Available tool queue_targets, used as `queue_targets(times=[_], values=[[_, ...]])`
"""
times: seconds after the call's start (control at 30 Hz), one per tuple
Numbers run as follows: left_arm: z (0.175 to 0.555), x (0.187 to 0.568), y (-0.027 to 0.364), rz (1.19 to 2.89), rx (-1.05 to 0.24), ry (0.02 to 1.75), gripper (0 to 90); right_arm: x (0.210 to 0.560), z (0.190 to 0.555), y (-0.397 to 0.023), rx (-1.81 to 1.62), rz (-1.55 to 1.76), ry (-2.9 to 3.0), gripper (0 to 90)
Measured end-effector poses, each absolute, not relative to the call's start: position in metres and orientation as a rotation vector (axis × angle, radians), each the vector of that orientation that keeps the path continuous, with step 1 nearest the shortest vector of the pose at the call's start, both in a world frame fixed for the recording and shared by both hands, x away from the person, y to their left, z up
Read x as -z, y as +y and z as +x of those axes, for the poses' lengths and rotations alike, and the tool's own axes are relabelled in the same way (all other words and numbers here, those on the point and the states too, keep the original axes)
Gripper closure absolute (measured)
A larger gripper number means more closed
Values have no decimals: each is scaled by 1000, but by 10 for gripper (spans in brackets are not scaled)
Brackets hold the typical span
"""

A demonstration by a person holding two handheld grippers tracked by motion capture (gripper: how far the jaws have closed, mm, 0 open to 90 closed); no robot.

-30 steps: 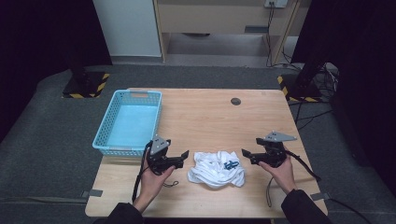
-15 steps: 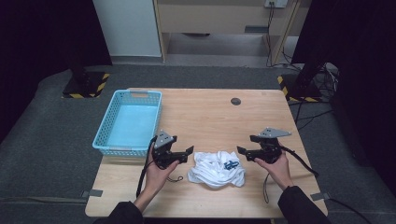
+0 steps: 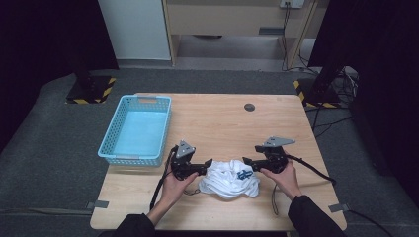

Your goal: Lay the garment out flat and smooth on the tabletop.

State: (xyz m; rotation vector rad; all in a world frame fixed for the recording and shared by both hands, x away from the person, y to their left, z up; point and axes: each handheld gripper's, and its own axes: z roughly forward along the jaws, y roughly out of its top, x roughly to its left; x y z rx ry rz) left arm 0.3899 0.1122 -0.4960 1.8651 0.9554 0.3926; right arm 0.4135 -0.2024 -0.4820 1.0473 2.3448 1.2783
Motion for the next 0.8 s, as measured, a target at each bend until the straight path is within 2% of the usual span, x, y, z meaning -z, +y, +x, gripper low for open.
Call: queue_targets(times=[0.23,0.57,0.8], values=[[389,504,103,1945,-344,926,223,491,415,-194,-1236,1004,2403,355],[387,516,98,2013,-344,913,327,506,417,-173,-1168,962,2504,370],[386,519,94,2048,-313,907,477,514,418,-171,-1114,965,2538,451]])
